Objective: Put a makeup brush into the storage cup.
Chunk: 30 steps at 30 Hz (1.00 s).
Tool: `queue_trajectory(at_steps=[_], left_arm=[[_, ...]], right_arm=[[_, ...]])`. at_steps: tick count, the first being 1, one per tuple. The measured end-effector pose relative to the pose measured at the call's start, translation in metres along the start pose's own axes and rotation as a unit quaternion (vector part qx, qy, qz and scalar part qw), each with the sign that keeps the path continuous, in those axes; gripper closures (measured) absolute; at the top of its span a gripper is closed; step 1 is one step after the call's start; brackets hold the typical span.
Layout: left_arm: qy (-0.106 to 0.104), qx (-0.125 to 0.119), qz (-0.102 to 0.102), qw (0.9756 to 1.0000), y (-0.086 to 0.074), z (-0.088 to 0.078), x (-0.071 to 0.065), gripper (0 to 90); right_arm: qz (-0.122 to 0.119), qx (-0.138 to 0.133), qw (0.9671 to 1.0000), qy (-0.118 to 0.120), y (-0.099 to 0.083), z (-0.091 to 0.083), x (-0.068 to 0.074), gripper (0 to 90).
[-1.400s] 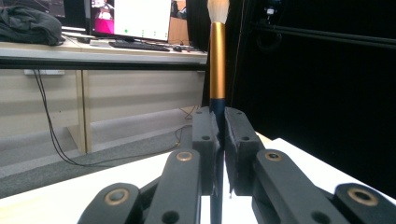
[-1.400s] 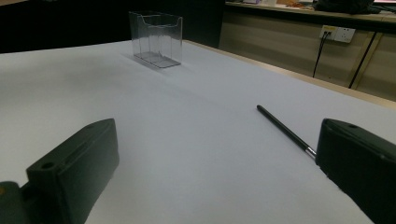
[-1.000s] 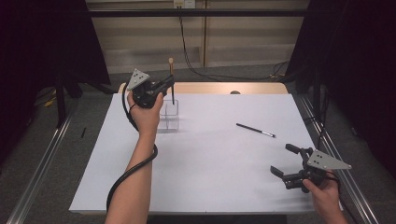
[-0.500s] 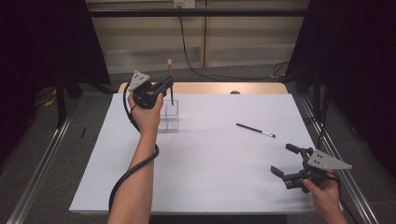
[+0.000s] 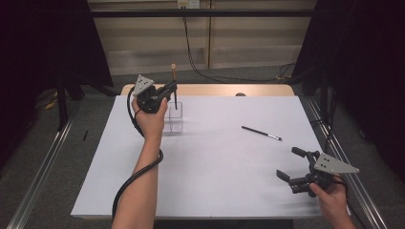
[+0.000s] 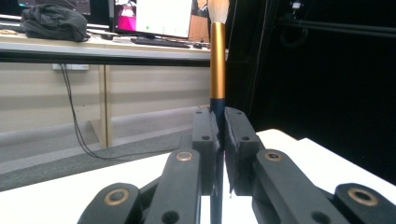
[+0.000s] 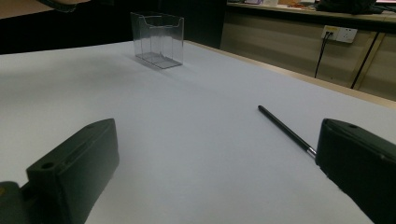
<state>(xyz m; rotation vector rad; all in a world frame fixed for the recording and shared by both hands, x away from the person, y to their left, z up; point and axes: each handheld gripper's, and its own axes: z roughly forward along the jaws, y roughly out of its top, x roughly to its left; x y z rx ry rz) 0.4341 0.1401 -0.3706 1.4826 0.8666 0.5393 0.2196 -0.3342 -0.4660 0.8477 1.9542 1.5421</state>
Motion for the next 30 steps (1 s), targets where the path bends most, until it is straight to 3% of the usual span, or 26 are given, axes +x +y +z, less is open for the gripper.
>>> queue_trajectory(at_steps=[30], left_arm=[[0.017, 0.017, 0.001, 0.9997, -0.024, 0.005, 0.009, 83.7]], right_arm=[[0.002, 0.001, 1.0000, 0.002, 0.000, -0.001, 0.000, 0.0]])
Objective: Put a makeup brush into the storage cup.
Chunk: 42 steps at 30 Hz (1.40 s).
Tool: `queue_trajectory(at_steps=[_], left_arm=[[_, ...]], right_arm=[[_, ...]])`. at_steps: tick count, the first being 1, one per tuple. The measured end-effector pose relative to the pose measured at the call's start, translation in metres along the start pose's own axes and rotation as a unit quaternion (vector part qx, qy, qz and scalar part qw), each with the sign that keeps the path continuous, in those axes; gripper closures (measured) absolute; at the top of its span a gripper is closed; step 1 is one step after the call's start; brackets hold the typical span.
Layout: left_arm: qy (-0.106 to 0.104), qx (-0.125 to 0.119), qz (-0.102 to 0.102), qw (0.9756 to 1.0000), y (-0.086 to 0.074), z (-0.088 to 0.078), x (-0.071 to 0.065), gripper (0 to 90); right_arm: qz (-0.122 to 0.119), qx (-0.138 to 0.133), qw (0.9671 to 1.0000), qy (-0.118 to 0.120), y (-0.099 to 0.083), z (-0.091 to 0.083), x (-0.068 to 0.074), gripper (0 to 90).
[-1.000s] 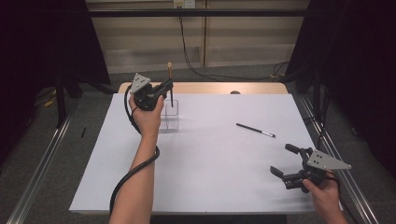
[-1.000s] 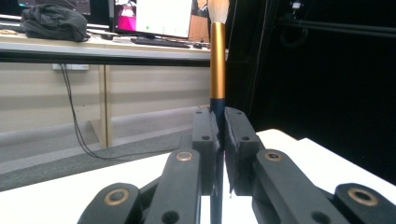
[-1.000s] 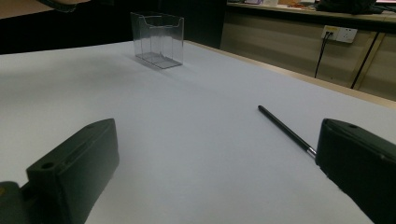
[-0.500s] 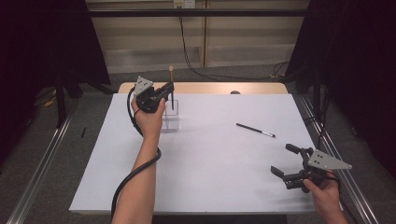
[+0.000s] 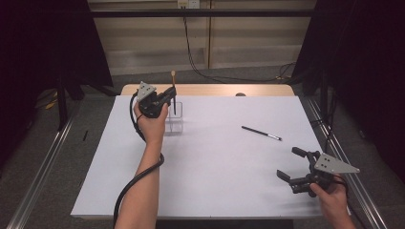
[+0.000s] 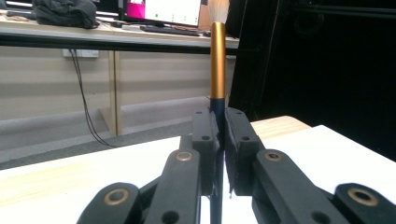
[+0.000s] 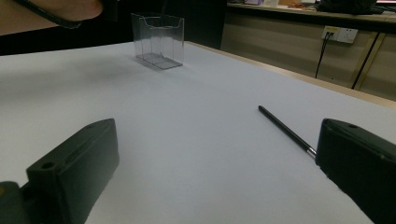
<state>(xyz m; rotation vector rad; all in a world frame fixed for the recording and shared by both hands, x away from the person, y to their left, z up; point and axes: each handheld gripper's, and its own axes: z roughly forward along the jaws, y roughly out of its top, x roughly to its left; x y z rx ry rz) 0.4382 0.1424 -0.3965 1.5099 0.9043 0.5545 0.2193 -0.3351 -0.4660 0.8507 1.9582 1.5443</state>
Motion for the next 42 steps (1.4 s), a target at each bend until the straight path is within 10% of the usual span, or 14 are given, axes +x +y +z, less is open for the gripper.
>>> queue_trajectory(at_steps=[42], left_arm=[[-0.004, 0.009, -0.002, 1.0000, -0.025, 0.001, -0.006, 83.2]], right_arm=[[-0.003, -0.003, 1.0000, 0.003, 0.001, 0.001, 0.001, 0.0]])
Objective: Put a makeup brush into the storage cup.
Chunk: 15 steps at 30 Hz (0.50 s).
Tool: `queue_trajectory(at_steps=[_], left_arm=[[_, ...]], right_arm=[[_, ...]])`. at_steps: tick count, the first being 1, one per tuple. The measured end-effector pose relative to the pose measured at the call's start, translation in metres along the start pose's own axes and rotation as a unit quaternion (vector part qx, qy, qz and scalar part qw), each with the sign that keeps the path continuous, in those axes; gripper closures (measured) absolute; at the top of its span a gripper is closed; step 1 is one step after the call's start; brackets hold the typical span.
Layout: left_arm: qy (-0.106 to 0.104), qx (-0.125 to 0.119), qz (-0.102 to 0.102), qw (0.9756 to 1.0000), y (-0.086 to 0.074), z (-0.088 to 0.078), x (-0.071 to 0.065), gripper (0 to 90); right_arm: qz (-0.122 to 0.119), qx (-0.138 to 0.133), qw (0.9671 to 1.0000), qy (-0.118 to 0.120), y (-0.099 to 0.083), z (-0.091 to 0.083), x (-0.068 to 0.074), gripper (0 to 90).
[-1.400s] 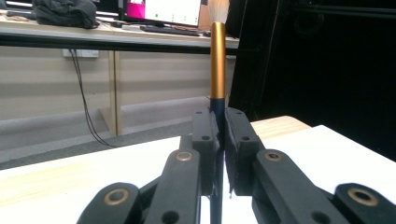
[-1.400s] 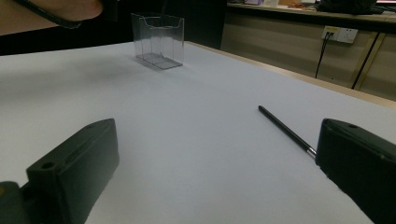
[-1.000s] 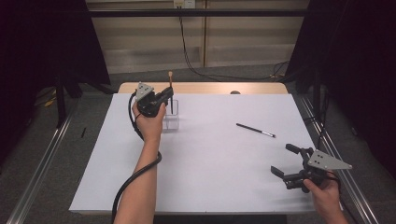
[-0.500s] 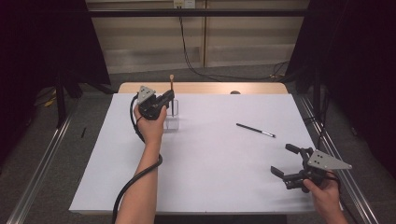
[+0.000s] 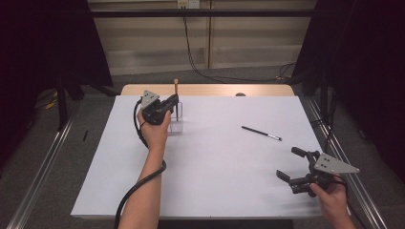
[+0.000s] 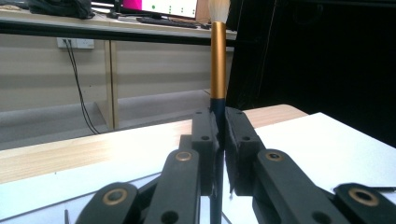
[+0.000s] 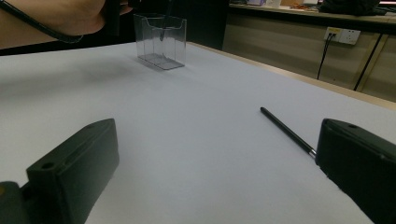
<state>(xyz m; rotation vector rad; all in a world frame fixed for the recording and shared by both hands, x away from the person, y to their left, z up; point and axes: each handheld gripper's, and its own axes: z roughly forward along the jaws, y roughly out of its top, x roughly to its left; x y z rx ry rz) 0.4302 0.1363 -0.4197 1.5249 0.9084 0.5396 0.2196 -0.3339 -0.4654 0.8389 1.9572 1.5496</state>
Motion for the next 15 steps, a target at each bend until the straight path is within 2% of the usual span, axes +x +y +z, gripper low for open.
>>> queue_trajectory(at_steps=[3, 11, 15], left_arm=[[-0.003, 0.005, 0.005, 1.0000, -0.0007, -0.0004, 0.0005, 83.2], [-0.010, 0.011, -0.001, 0.9999, -0.0034, -0.0016, -0.0010, 82.4], [-0.018, 0.003, -0.010, 0.9998, -0.0037, -0.0040, 0.0003, 70.3]], right_arm=[[0.000, 0.000, 1.0000, 0.001, 0.0001, 0.0002, 0.0001, 0.0], [0.000, 0.002, 1.0000, 0.001, 0.0002, 0.0003, 0.0001, 0.0], [-0.001, 0.000, 1.0000, 0.001, 0.0003, 0.0007, 0.0003, 0.0]])
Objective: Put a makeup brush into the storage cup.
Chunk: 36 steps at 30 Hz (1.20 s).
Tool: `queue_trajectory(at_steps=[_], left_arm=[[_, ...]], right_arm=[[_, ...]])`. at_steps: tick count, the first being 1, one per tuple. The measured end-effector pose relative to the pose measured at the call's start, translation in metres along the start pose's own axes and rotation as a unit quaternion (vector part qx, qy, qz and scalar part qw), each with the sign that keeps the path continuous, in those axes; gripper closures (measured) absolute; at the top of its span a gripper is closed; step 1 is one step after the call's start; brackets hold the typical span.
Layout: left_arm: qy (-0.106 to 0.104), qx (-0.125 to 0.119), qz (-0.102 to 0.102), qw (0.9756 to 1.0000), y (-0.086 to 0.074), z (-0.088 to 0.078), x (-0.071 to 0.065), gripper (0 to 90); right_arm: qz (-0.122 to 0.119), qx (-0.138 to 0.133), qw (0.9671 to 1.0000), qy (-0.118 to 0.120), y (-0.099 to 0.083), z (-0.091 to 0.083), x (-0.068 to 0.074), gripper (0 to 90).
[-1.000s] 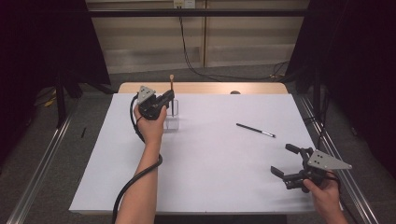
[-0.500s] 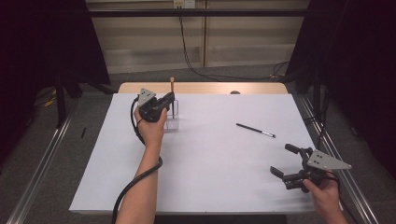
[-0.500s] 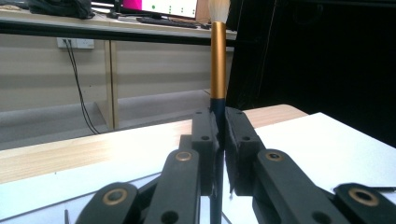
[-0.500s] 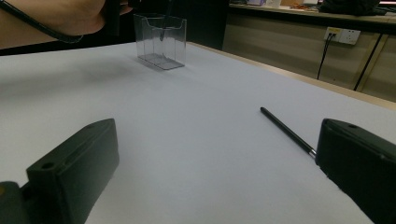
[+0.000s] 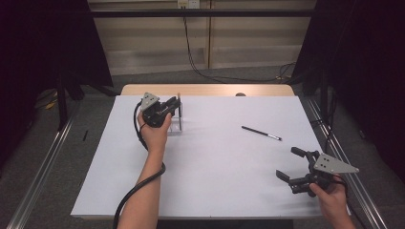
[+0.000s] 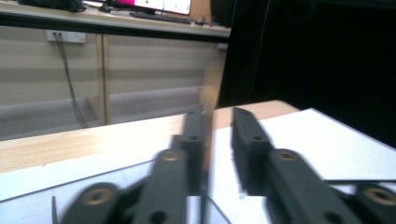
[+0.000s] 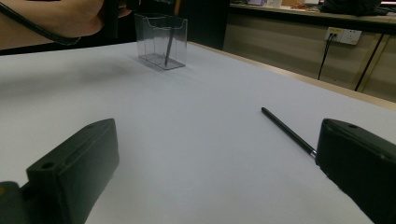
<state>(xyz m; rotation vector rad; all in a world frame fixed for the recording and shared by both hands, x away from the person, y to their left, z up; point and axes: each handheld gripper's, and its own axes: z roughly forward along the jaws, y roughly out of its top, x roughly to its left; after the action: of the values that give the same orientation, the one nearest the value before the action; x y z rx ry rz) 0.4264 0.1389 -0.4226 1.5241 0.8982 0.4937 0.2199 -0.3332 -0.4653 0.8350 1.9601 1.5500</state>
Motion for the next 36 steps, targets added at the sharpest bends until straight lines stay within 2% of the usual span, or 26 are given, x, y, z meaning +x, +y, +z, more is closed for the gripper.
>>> queue_trajectory(at_steps=[1, 4, 8, 12, 15, 22, 23, 24, 28, 34, 36], left_arm=[[0.002, -0.005, -0.003, 1.0000, 0.000, -0.001, -0.001, 66.8], [-0.011, -0.011, -0.011, 0.9998, 0.001, -0.003, -0.002, 58.0], [-0.014, -0.014, -0.007, 0.9998, 0.002, -0.006, -0.002, 43.7], [-0.025, -0.011, -0.007, 0.9996, 0.002, -0.008, -0.002, 35.3], [-0.031, -0.010, 0.000, 0.9995, 0.001, -0.009, -0.004, 29.7], [-0.049, -0.015, 0.008, 0.9986, 0.002, -0.014, -0.008, 20.6], [-0.052, -0.013, 0.015, 0.9985, 0.002, -0.016, -0.007, 19.1], [-0.054, -0.018, 0.010, 0.9983, 0.002, -0.016, -0.008, 17.7], [-0.061, -0.012, 0.020, 0.9979, 0.002, -0.020, -0.008, 13.9], [-0.069, -0.011, 0.023, 0.9973, 0.001, -0.025, -0.010, 10.4], [-0.078, -0.006, 0.027, 0.9966, 0.000, -0.028, -0.010, 8.8]], right_arm=[[0.000, 0.000, 1.0000, 0.001, 0.000, 0.000, 0.000, 0.0], [0.001, 0.001, 1.0000, 0.000, 0.000, 0.000, 0.000, 0.0], [0.001, 0.001, 1.0000, 0.000, 0.000, 0.001, 0.000, 0.0], [0.000, 0.000, 1.0000, 0.001, 0.000, 0.001, 0.000, 0.0], [0.001, 0.002, 1.0000, 0.001, 0.000, 0.001, 0.000, 0.0], [0.000, 0.002, 1.0000, 0.003, 0.000, 0.002, 0.001, 0.0], [0.000, 0.002, 1.0000, 0.003, 0.000, 0.002, 0.001, 0.0], [0.000, 0.002, 1.0000, 0.003, 0.000, 0.002, 0.001, 0.0], [-0.002, 0.004, 1.0000, 0.004, 0.000, 0.002, 0.001, 0.0], [-0.003, 0.005, 1.0000, 0.004, 0.000, 0.002, 0.001, 0.0], [-0.003, 0.005, 1.0000, 0.004, 0.000, 0.002, 0.001, 0.0]])
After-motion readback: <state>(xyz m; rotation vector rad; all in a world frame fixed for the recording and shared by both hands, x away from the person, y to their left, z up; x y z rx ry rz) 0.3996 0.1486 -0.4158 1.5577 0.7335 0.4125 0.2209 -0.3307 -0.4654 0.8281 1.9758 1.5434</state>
